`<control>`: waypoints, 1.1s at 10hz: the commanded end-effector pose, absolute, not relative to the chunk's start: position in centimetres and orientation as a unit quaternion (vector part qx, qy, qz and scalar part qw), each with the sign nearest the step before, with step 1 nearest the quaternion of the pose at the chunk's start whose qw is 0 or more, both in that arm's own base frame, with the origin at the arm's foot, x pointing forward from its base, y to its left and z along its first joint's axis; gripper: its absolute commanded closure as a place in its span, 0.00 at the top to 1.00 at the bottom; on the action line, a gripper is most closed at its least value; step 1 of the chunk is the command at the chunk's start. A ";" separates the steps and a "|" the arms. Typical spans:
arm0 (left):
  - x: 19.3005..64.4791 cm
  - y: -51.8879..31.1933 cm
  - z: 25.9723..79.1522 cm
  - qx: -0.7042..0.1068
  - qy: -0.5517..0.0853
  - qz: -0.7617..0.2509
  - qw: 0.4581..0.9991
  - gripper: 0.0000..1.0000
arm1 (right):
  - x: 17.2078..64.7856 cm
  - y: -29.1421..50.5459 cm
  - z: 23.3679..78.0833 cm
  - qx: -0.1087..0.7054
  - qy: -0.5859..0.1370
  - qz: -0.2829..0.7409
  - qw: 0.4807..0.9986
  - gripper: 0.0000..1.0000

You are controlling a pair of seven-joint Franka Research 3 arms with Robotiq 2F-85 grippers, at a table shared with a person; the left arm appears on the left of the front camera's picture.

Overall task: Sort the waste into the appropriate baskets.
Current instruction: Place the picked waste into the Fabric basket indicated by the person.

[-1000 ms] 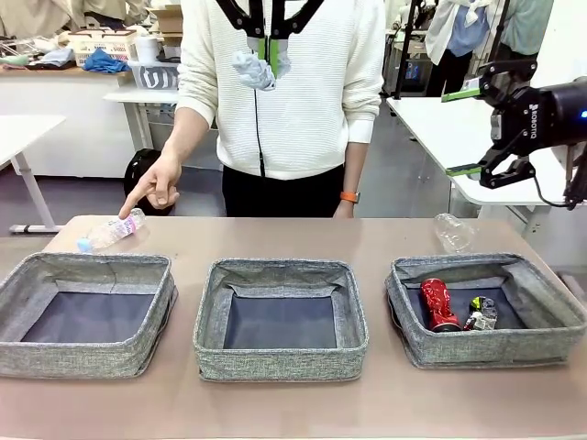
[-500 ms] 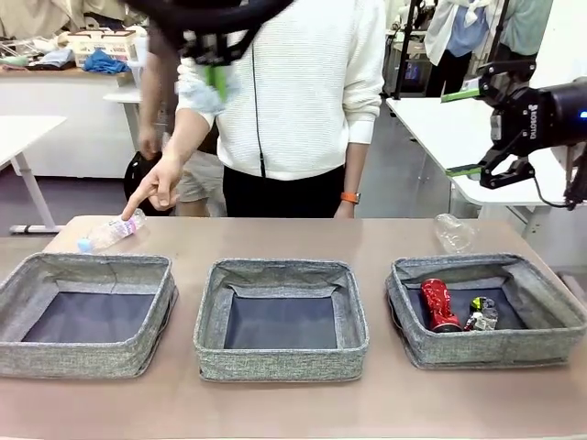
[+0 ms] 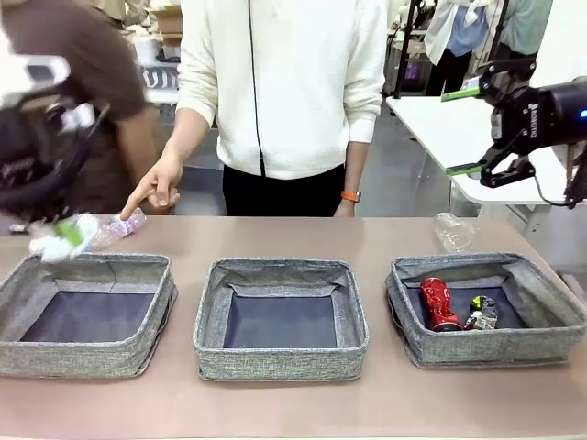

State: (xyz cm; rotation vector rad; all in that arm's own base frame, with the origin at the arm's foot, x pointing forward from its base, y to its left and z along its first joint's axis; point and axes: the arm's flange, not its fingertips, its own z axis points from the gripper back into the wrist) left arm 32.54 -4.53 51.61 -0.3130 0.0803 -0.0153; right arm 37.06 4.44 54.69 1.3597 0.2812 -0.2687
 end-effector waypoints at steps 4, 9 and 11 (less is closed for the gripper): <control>32.1 -0.9 43.8 -0.186 -0.025 0.145 0.971 0.04 | 37.0 4.5 55.0 0.621 0.133 -0.129 0.762 1.00; 33.1 -1.8 43.5 -0.195 -0.028 0.147 0.969 0.04 | 37.0 4.5 55.0 0.621 0.133 -0.129 0.762 1.00; 33.2 -2.1 43.5 -0.190 -0.029 0.132 0.972 0.62 | 37.0 4.5 55.0 0.621 0.133 -0.129 0.762 1.00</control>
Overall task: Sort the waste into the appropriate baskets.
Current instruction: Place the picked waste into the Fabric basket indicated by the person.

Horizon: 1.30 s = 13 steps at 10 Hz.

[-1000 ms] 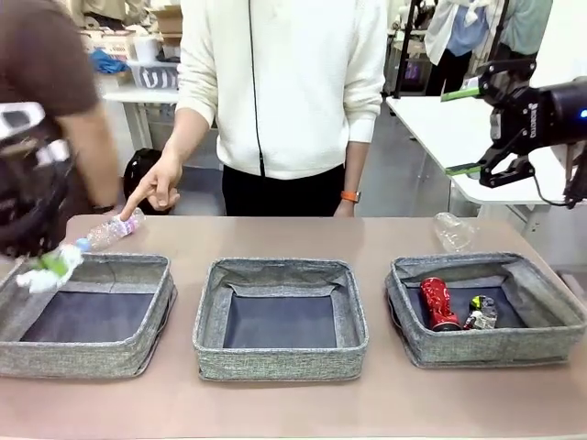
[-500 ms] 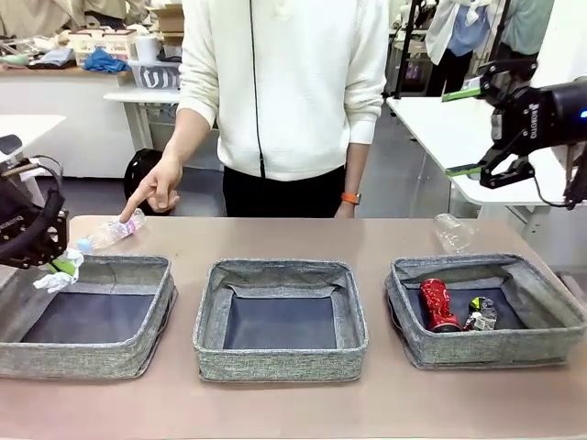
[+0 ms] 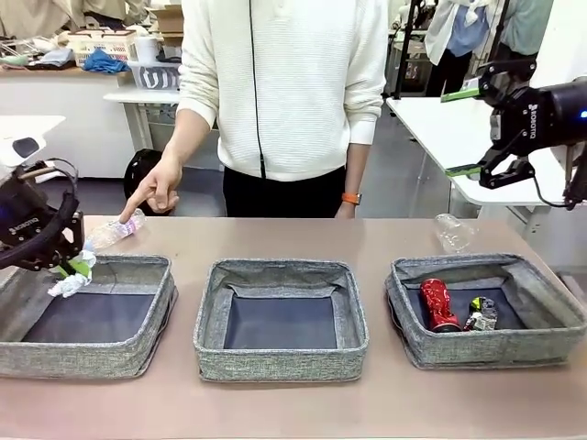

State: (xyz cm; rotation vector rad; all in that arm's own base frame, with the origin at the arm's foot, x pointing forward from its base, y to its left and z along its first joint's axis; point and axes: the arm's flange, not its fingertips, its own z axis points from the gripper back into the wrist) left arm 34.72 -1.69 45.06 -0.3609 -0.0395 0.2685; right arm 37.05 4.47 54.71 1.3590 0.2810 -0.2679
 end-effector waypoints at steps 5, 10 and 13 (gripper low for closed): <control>33.2 -1.7 43.5 -0.192 -0.032 0.128 0.972 0.96 | 37.0 4.5 55.0 0.621 0.133 -0.129 0.762 1.00; 31.6 -1.9 47.6 -0.490 -0.005 -0.100 0.866 1.00 | 37.0 4.5 55.0 0.621 0.133 -0.129 0.762 1.00; 30.5 3.2 52.4 -0.742 -0.071 -0.211 0.632 1.00 | 37.0 4.5 55.0 0.621 0.133 -0.129 0.762 1.00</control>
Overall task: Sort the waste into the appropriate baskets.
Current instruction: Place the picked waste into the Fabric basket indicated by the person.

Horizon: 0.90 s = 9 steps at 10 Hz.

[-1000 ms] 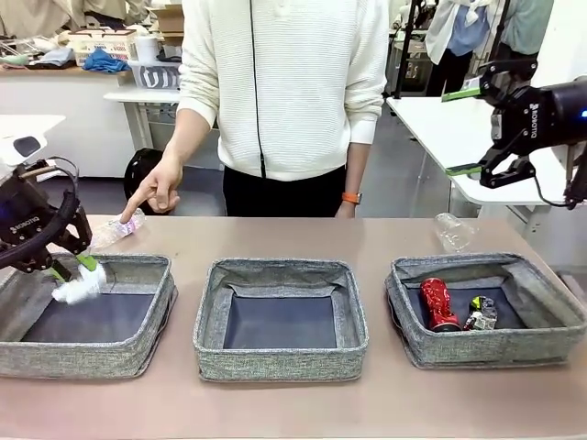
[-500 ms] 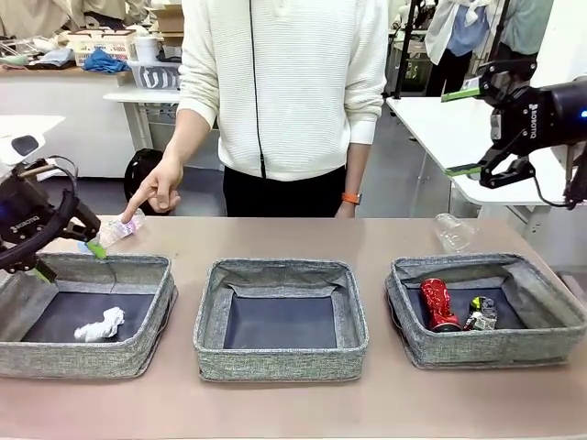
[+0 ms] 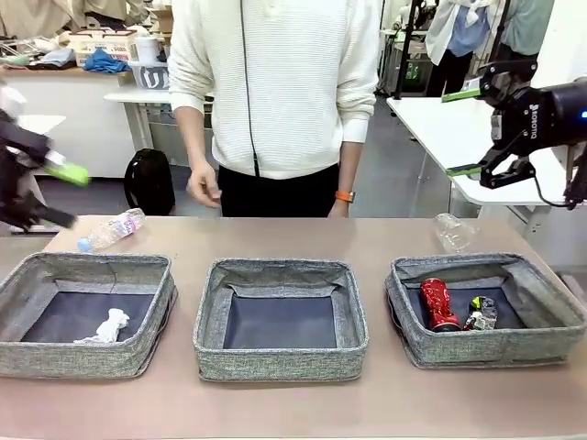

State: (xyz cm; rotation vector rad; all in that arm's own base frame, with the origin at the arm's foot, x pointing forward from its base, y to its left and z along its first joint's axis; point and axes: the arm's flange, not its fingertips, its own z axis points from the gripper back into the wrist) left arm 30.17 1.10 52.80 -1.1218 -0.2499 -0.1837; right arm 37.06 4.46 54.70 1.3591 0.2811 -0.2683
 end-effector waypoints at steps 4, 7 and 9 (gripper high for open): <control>30.4 5.0 54.1 -0.749 -0.088 -0.090 0.651 1.00 | 37.0 4.5 55.0 0.621 0.133 -0.129 0.762 1.00; 28.5 5.4 55.7 -0.706 -0.172 -0.161 0.668 1.00 | 37.0 4.5 55.0 0.621 0.133 -0.129 0.762 1.00; 28.5 5.4 55.7 -0.706 -0.172 -0.161 0.668 1.00 | 37.0 4.5 55.0 0.621 0.133 -0.129 0.762 1.00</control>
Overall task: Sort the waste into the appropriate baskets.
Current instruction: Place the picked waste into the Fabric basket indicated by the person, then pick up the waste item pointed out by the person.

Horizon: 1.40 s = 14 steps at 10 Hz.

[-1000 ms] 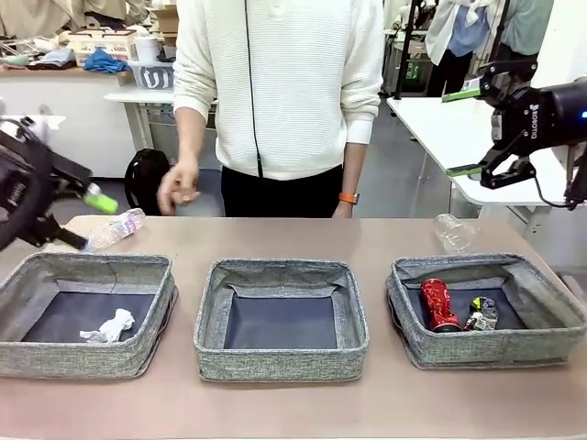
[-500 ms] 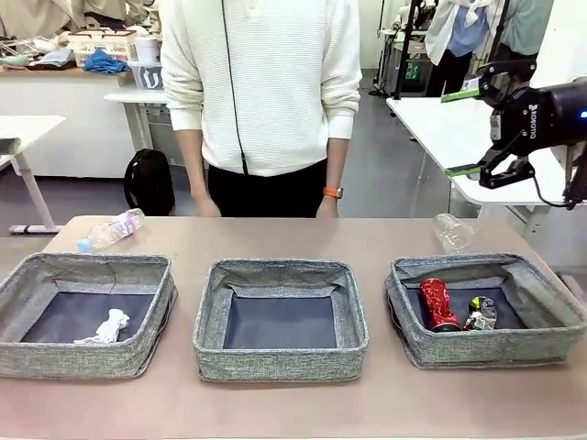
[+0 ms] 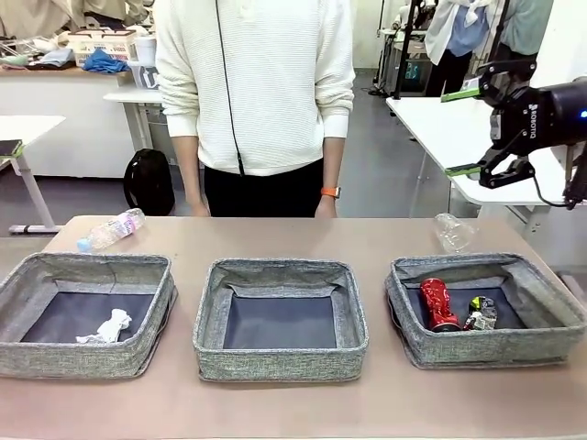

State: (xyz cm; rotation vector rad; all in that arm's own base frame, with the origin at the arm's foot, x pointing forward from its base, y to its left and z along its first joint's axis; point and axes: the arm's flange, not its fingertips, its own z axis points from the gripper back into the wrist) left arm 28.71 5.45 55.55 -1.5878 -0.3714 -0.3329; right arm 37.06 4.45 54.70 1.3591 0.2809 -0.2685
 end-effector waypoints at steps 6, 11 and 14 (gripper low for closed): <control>28.5 5.4 55.7 -0.706 -0.172 -0.161 0.668 1.00 | 37.0 4.5 55.0 0.621 0.133 -0.129 0.762 1.00; 28.5 5.4 55.7 -0.706 -0.172 -0.161 0.668 1.00 | 37.0 4.5 55.0 0.621 0.133 -0.129 0.762 1.00; 28.5 5.4 55.7 -0.706 -0.172 -0.161 0.668 1.00 | 37.0 4.5 55.0 0.621 0.133 -0.129 0.762 1.00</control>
